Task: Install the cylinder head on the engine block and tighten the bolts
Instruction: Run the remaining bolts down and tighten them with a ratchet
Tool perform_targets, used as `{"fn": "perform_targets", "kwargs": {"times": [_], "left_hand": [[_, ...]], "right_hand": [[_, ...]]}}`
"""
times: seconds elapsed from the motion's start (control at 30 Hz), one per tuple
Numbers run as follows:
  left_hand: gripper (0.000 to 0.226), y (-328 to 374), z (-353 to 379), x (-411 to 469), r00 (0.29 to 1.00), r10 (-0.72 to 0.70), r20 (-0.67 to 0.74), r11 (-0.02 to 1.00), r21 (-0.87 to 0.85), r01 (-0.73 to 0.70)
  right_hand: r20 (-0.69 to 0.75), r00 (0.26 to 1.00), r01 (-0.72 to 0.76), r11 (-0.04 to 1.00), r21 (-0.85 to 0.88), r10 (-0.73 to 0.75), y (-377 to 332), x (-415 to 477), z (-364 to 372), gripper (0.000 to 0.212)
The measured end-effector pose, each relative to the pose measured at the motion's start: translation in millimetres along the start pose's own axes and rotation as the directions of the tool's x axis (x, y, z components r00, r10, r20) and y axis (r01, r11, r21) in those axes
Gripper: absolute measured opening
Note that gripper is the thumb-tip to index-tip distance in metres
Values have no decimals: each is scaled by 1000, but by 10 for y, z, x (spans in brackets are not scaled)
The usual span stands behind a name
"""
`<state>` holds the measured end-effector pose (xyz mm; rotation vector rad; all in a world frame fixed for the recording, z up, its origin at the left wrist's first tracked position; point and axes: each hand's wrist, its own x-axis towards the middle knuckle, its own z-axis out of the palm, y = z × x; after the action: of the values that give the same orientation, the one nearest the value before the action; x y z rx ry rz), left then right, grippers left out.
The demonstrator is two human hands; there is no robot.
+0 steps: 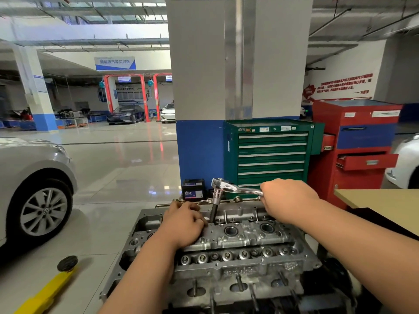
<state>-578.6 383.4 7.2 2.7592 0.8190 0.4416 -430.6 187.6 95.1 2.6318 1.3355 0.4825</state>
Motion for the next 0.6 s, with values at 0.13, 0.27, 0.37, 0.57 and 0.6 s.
{"fn": "perform_targets", "kwargs": {"times": [0.13, 0.27, 0.37, 0.57, 0.6], "left_hand": [[31, -24, 27, 11, 999, 27, 38, 1000, -2, -27], [39, 3, 15, -13, 999, 36, 33, 998, -44, -34], [56, 7, 22, -21, 999, 28, 45, 1000, -5, -28], [62, 41, 5, -45, 997, 35, 71, 999, 31, -38], [62, 50, -3, -50, 996, 37, 76, 998, 38, -40]], "right_hand": [[17, 999, -36, 999, 40, 35, 19, -3, 41, 8], [-11, 999, -46, 998, 32, 46, -2, -37, -4, 9], [-9, 998, -55, 998, 21, 55, -9, -73, -72, 9], [-63, 995, -76, 996, 55, 79, 34, -66, -172, 10], [-55, 996, -73, 995, 65, 76, 42, -66, -171, 10]]}}
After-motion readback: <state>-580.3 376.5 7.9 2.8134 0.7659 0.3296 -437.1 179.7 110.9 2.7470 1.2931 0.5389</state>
